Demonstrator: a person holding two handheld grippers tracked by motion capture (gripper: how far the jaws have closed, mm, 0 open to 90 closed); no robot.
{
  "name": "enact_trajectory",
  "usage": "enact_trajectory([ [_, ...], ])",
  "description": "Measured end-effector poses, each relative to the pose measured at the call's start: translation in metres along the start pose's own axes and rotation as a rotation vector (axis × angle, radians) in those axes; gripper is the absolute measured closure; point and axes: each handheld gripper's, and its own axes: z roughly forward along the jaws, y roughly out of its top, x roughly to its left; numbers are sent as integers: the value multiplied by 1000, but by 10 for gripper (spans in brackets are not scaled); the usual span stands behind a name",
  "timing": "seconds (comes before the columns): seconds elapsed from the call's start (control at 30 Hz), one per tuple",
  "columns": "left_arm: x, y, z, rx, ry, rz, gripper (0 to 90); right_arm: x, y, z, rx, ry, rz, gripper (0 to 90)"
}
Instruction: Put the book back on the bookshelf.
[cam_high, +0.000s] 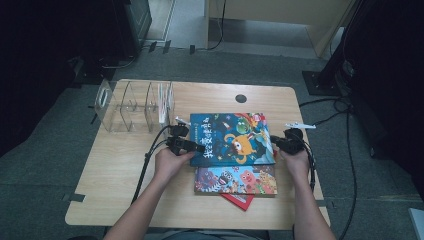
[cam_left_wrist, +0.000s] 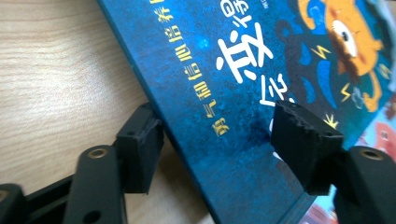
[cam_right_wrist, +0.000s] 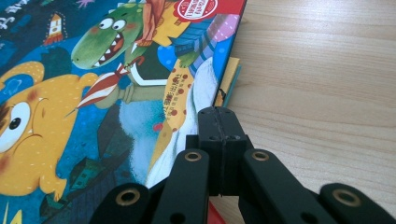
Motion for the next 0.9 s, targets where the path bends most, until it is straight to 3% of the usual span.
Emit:
enact_trajectory([
  [0.13, -7, 1, -20, -38, -26, 21, 436, 2, 0, -1, -1, -4, -19, 900],
  [0.2, -12, 4, -29, -30, -11, 39, 438, 3, 0, -2, -3, 6, -24, 900],
  [0.37, -13, 9, -54, -51, -39, 29, 465, 15, 1, 1, 13, 43, -74, 900],
  [0.43, -14, 12, -63, -43, -47, 25, 483, 20, 1, 4, 13, 55, -92, 900],
  [0.57, -20, 21, -78, -12, -24, 37, 501, 26, 2, 7, 16, 82, -109, 900],
  [0.67, -24, 29, -90, -16, -30, 35, 532, 31, 2, 9, 20, 90, -124, 900],
  [0.9, -40, 57, -116, -13, -105, 39, 608, 45, 2, 15, 28, 141, -148, 900],
])
